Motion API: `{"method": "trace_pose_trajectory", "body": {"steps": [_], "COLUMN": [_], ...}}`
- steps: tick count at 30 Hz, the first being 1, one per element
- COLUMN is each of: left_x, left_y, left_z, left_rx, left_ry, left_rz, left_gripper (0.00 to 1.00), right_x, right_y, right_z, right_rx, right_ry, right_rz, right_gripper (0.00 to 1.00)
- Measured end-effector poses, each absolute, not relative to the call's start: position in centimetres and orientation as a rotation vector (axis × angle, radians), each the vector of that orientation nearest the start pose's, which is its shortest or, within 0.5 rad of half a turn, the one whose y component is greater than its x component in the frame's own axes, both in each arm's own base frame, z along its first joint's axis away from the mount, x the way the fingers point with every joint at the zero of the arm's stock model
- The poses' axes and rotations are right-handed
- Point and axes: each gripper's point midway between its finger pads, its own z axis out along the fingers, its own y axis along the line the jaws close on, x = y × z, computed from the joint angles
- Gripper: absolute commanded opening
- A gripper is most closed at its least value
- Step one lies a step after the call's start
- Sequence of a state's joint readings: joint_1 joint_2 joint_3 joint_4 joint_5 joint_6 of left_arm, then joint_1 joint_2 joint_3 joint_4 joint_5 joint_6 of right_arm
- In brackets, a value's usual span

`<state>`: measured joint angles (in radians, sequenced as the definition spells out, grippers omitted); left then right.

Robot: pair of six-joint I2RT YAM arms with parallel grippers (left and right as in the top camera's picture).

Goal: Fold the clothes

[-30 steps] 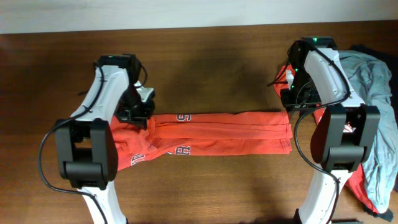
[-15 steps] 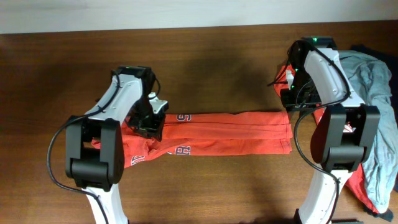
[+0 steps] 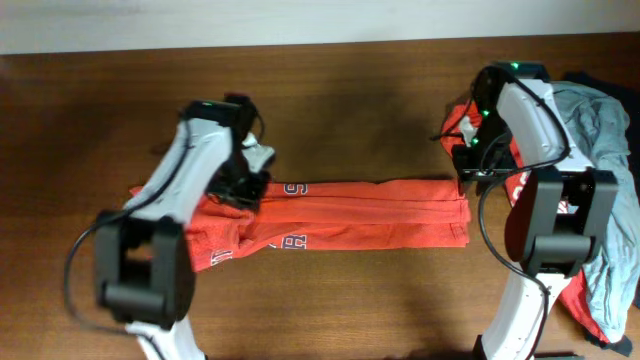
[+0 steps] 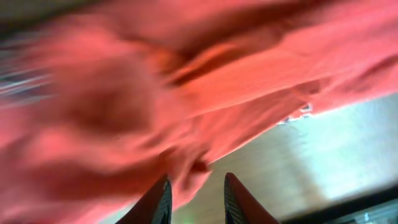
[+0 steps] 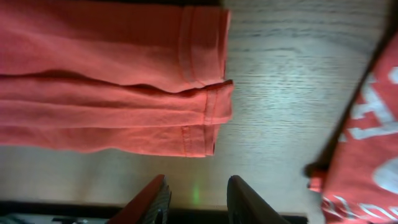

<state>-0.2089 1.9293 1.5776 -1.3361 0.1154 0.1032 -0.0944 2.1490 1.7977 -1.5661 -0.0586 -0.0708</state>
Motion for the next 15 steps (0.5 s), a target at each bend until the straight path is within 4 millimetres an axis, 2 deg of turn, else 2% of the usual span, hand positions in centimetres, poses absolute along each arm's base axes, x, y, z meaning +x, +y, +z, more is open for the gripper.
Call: {"method": "trace_pose_trajectory", "body": {"steps": [3,5,9,15], "left_x": [33.7,34.4,34.7,34.8], "left_y": [-5.9,-4.0,-0.9,0.1], "left_z": [12.0,13.0,12.8,12.8], "left_rx": [0.312,0.2,0.02,-0.048], "left_ry": [3.136,3.101,3.105,3.103], "left_rz": [-0.086,-0.053,-0.018,-0.016], "left_gripper": [0.34,0.34,0.34,0.35], "right_x": [32.5,32.0,31.9,31.6], "right_y": [-2.8,-3.2,-3.5,-2.2], "right_z": [6.4,5.6,4.2,1.0], "right_rx": [0.115,0.146,0.169,0.156], "right_ry": [3.477,3.471,3.441,3.382], "right_rz": [0.269,0.359,0.432,0.542], "right_gripper": [0.42,0.43,0.47,0.48]}}
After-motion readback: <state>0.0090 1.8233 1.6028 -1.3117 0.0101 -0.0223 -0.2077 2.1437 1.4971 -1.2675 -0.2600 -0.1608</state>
